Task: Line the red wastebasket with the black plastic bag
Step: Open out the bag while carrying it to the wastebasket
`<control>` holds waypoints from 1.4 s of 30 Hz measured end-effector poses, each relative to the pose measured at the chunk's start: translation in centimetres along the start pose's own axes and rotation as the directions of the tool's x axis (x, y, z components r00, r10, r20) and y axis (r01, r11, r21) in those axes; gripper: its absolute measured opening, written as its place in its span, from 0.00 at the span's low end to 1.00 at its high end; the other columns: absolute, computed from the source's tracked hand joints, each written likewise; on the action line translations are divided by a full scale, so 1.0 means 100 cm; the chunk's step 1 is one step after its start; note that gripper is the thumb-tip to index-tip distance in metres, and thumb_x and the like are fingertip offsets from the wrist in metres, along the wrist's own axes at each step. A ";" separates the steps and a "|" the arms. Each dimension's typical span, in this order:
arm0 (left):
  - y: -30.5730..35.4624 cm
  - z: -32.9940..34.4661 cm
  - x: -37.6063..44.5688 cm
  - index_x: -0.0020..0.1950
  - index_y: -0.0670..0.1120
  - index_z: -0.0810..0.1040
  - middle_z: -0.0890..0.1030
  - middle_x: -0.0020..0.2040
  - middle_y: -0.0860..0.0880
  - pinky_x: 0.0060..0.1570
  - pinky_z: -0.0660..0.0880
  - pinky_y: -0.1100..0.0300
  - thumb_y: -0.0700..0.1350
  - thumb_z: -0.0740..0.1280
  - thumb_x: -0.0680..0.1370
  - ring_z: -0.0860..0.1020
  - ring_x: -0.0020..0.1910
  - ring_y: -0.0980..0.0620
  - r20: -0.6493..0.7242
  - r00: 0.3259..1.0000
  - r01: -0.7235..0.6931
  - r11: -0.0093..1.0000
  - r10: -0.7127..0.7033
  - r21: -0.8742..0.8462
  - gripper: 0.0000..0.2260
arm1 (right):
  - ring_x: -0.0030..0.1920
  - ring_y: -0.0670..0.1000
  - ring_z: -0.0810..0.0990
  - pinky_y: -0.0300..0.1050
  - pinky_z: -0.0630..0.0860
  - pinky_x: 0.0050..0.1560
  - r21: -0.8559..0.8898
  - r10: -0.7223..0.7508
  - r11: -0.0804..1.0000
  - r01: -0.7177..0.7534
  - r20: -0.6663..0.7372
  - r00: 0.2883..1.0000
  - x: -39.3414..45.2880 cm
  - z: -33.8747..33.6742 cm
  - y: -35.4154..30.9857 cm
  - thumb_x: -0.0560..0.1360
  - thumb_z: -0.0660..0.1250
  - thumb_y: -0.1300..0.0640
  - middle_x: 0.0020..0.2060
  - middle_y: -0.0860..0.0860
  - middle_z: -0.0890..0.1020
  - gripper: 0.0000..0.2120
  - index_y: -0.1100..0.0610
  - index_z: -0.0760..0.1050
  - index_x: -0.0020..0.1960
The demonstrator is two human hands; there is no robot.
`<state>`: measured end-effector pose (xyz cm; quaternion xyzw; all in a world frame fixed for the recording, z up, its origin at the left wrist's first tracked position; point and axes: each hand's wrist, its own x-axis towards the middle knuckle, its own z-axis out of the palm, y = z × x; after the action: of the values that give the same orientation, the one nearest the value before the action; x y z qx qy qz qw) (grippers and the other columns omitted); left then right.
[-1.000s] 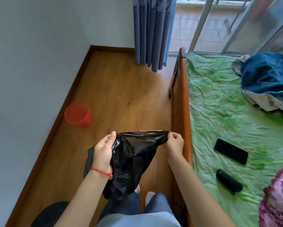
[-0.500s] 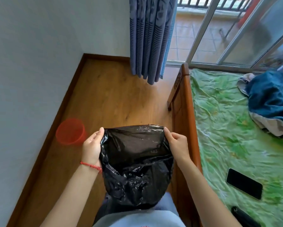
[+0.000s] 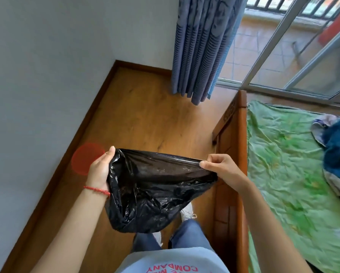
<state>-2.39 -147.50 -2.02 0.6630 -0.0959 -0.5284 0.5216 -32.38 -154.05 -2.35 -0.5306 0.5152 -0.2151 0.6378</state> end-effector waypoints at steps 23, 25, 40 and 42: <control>0.052 0.041 0.079 0.41 0.48 0.79 0.81 0.44 0.45 0.57 0.73 0.46 0.50 0.69 0.72 0.79 0.48 0.44 -0.402 0.916 -0.097 0.972 0.003 -0.215 0.06 | 0.41 0.52 0.75 0.44 0.70 0.42 -0.262 -0.007 0.960 -0.098 -0.372 0.928 0.206 0.013 -0.078 0.76 0.62 0.47 0.37 0.51 0.77 0.15 0.59 0.75 0.42; 0.058 0.029 0.095 0.46 0.48 0.80 0.81 0.51 0.46 0.62 0.70 0.46 0.53 0.70 0.70 0.77 0.55 0.45 -0.434 0.901 -0.104 0.979 0.020 -0.172 0.10 | 0.40 0.51 0.74 0.44 0.68 0.41 -0.234 0.003 0.967 -0.101 -0.386 0.922 0.224 0.032 -0.086 0.76 0.61 0.47 0.34 0.49 0.76 0.16 0.60 0.75 0.42; 0.118 -0.062 0.172 0.37 0.47 0.77 0.79 0.42 0.45 0.57 0.74 0.49 0.50 0.65 0.76 0.78 0.49 0.44 -0.672 0.739 -0.156 0.981 0.041 -0.112 0.10 | 0.35 0.47 0.77 0.37 0.72 0.36 -0.214 -0.141 0.966 0.143 0.026 0.990 0.352 0.143 -0.163 0.71 0.70 0.53 0.33 0.52 0.80 0.09 0.58 0.76 0.38; 0.123 -0.069 0.175 0.36 0.48 0.77 0.79 0.40 0.48 0.56 0.74 0.50 0.50 0.64 0.76 0.77 0.47 0.47 -0.717 0.696 -0.165 0.981 0.040 -0.105 0.10 | 0.34 0.45 0.76 0.31 0.71 0.32 -0.231 -0.149 0.958 0.170 0.107 0.983 0.368 0.152 -0.176 0.70 0.71 0.54 0.33 0.49 0.79 0.07 0.57 0.75 0.39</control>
<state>15.75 -160.69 -3.52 0.7645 0.1188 -0.2075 0.5987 -0.27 -183.40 -3.78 -0.6521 0.4643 -0.1786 0.5720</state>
